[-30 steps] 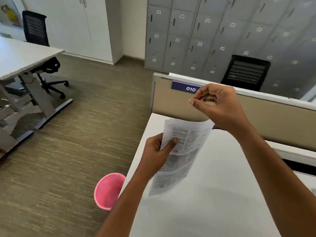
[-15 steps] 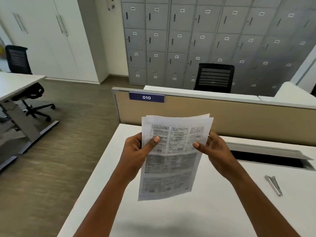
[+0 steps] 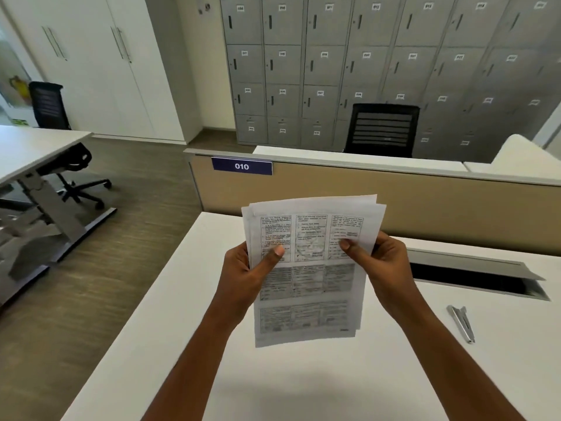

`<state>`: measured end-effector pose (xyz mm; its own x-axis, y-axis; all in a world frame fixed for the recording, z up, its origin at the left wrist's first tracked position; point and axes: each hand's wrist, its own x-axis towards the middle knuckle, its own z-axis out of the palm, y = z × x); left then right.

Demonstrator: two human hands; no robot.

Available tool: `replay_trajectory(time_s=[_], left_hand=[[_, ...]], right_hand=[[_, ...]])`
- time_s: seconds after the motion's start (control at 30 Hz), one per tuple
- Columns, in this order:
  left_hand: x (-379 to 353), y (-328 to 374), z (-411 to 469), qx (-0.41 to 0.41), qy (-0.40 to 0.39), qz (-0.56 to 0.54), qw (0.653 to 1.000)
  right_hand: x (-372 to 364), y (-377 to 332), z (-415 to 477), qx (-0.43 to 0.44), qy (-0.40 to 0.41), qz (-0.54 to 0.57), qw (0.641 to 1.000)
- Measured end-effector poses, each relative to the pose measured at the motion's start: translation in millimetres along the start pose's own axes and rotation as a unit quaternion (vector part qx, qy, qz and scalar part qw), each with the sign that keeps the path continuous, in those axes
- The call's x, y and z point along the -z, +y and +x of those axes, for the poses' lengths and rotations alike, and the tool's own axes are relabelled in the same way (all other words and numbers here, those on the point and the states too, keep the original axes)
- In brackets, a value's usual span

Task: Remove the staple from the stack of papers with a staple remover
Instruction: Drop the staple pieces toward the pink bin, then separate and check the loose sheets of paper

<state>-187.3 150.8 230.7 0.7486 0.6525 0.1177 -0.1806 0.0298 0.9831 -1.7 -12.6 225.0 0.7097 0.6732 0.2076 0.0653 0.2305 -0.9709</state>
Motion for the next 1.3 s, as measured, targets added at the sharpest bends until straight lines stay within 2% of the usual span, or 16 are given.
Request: replay_trajectory(time_s=[0.23, 0.4, 0.67, 1.03, 1.3], left_hand=[[-3, -11, 14, -0.002, -0.018, -0.004, 1.0], [-10, -18, 23, -0.007, -0.062, -0.001, 0.998], [-54, -35, 25, 0.005, -0.101, 0.01, 0.995], [-151, -93, 13, 0.048, -0.011, 0.015, 0.999], [-171, -126, 8, 0.051, 0.006, 0.029, 0.998]], right_hand=[[2, -1, -10, 0.013, 0.056, -0.036, 0.998], [13, -2, -19, 0.04, 0.081, -0.044, 0.995], [57, -1, -33, 0.046, 0.125, -0.066, 0.989], [140, 39, -52, -0.028, 0.136, -0.05, 0.989], [167, 76, -56, -0.041, 0.13, -0.043, 0.99]])
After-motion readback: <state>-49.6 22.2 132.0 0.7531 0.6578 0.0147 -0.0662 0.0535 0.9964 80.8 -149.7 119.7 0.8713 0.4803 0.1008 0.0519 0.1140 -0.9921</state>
